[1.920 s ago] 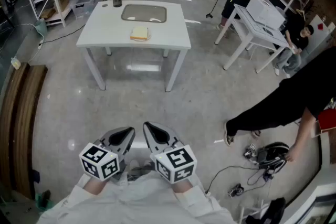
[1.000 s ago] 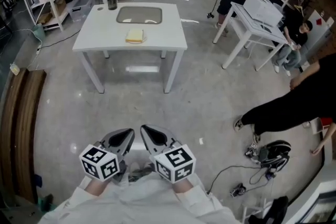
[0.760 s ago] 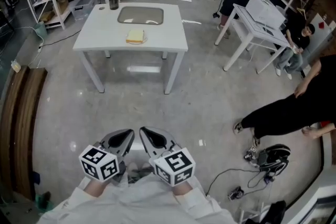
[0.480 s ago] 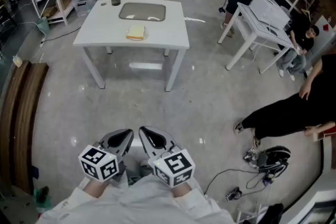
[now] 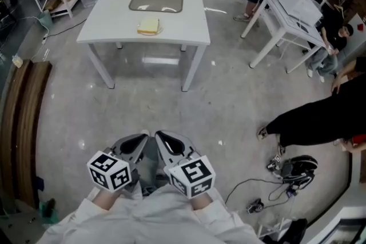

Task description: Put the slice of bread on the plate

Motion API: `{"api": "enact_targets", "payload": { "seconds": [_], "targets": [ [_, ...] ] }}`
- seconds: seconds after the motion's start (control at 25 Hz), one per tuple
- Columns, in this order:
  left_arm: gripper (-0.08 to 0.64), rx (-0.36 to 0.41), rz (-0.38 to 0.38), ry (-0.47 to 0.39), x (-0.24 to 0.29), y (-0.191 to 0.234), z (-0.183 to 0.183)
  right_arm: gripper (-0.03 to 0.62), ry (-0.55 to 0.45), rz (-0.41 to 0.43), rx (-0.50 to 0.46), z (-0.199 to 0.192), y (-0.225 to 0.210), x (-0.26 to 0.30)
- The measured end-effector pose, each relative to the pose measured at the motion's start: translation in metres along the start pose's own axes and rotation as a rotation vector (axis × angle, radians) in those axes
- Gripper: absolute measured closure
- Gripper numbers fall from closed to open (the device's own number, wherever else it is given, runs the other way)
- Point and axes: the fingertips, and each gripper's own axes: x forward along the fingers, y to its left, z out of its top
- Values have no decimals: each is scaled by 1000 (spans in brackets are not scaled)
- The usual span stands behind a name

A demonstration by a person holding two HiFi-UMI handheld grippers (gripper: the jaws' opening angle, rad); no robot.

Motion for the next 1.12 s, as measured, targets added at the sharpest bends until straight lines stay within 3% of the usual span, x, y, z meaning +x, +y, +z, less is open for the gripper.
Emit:
{"api": "enact_targets", "payload": {
  "seconds": [0.24,0.8,1.12],
  "targets": [
    [551,16,-43,2,37,35,38,577,-9,-31,2,24,-35,48],
    [551,58,-75,-7,98,178,174,578,-82,-114,2,119,-101,207],
    [551,44,-116,44,123,217,189,578,-49,-144,48,130,-121,254]
  ]
}}
